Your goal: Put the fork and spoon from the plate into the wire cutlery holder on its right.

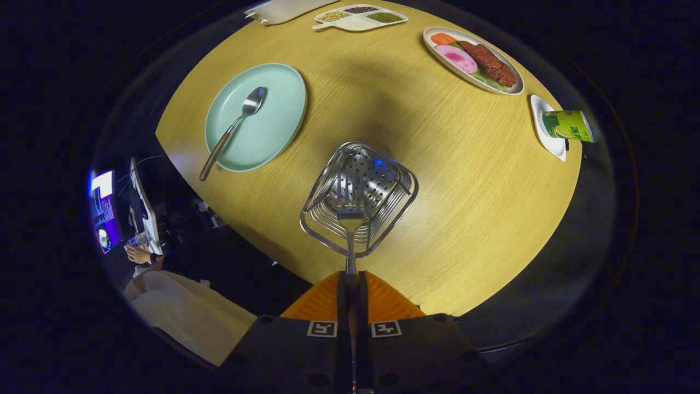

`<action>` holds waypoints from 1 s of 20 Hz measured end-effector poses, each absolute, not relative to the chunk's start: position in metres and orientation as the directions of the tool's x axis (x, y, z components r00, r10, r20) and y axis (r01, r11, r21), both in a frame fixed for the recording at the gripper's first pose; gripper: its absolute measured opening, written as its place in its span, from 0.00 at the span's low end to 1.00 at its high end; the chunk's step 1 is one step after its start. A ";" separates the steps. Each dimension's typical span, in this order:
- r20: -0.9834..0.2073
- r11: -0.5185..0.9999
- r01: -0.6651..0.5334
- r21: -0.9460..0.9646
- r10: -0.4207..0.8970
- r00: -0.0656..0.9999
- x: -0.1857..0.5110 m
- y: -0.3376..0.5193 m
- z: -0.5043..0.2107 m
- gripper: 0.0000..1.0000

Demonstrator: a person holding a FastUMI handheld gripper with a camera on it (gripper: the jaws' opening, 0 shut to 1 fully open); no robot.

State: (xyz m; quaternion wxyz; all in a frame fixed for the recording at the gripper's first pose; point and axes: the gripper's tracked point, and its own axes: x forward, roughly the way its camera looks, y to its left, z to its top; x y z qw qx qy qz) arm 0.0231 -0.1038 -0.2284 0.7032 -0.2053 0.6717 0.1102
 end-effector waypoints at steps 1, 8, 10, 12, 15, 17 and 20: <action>-0.990 0.894 -0.426 -0.139 -0.120 0.072 0.025 -0.104 -0.230 0.08; -0.987 0.896 -0.418 -0.148 -0.105 0.125 0.031 -0.106 -0.221 0.47; -0.980 0.905 -0.397 -0.154 -0.088 0.180 0.034 -0.106 -0.210 0.77; -0.965 0.926 -0.352 -0.138 -0.046 0.258 0.034 -0.101 -0.192 0.94; -0.887 0.950 -0.276 -0.148 -0.004 0.461 0.045 -0.092 -0.148 0.97; -0.770 0.958 -0.217 -0.190 -0.008 0.638 0.056 -0.086 -0.110 0.98; -0.590 0.970 -0.143 -0.194 0.001 0.808 0.047 -0.065 -0.068 0.99</action>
